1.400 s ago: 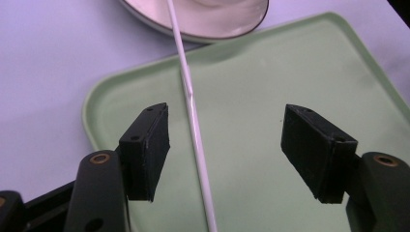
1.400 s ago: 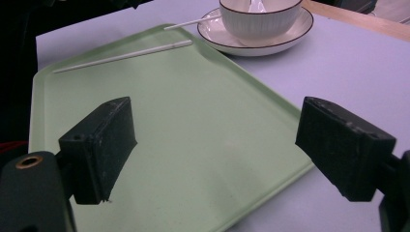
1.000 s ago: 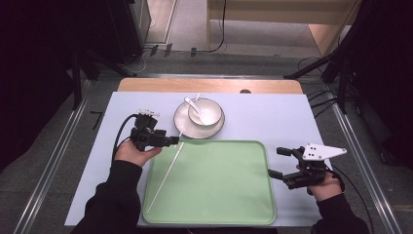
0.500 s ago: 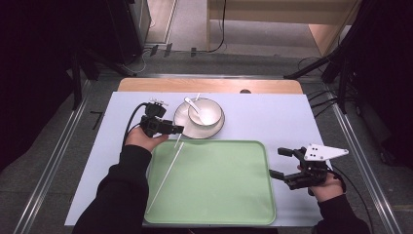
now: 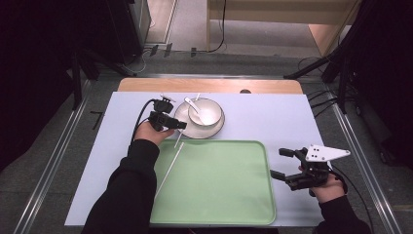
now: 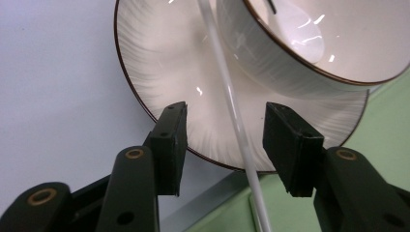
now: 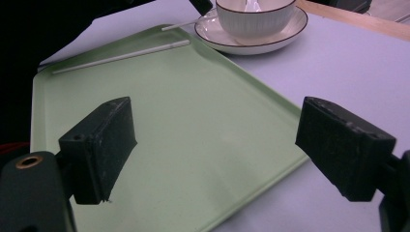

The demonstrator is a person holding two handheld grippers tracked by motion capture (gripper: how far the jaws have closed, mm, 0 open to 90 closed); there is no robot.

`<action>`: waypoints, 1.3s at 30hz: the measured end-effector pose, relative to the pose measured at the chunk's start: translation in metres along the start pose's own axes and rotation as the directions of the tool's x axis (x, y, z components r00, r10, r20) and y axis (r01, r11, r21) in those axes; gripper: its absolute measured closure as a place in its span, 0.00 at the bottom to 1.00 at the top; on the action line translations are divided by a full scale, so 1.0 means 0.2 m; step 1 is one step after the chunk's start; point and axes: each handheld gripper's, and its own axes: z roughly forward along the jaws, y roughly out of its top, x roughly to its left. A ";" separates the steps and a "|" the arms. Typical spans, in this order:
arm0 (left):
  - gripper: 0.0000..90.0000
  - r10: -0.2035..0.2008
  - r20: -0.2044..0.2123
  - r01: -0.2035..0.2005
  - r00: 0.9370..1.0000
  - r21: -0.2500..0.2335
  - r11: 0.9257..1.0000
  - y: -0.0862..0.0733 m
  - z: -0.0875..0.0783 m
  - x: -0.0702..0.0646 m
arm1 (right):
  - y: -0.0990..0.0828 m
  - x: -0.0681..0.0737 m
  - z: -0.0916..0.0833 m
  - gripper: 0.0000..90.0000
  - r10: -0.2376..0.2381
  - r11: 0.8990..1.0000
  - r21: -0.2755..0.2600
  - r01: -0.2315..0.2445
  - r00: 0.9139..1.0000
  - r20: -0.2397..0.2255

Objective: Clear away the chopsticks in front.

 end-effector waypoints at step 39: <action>0.96 -0.109 -0.054 0.108 0.993 -0.025 0.994 0.04 0.02 0.04 | -0.01 0.01 -0.02 0.16 0.002 1.000 -0.001 -0.002 1.000 0.009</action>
